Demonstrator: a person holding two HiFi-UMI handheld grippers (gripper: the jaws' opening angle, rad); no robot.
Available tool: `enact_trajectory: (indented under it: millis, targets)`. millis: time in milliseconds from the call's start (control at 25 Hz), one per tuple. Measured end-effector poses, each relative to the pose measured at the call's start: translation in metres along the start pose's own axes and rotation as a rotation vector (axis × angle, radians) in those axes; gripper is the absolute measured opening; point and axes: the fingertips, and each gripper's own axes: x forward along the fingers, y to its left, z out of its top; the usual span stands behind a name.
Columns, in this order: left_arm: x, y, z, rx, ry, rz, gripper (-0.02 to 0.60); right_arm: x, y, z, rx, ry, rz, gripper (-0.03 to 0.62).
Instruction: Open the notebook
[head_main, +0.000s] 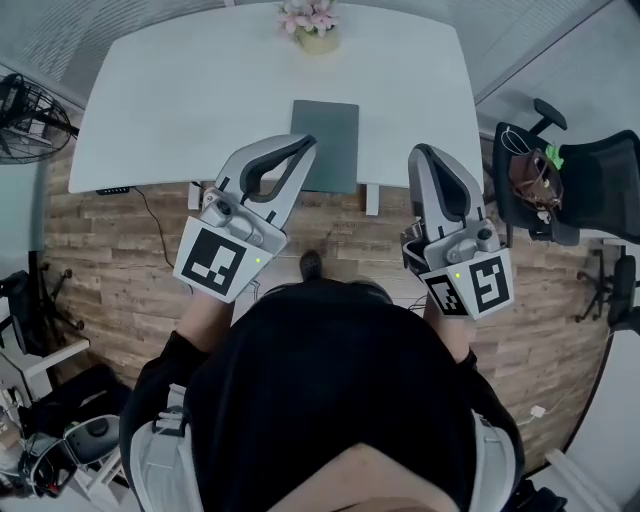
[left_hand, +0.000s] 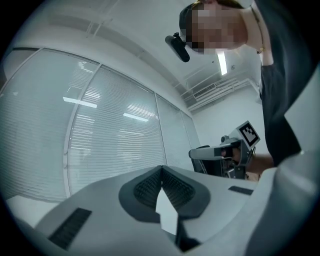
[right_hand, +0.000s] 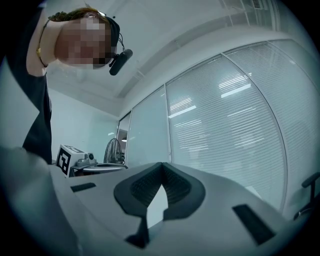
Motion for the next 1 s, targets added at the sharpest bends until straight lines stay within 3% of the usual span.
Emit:
enact_trajectory:
  millis: [320, 680, 1000]
  targets:
    - [0.011, -0.004, -0.001, -0.005, 0.010, 0.000, 0.009, 0.000, -0.012, 0.002, -0.003, 0.011, 0.005, 0.005]
    - [0.018, -0.011, 0.010, 0.027, 0.019, 0.055, 0.010, -0.002, -0.018, 0.010, 0.000, 0.017, 0.078, 0.005]
    - [0.017, -0.019, -0.025, 0.055, 0.098, 0.053, 0.011, -0.008, -0.019, -0.005, 0.031, 0.057, 0.092, 0.005]
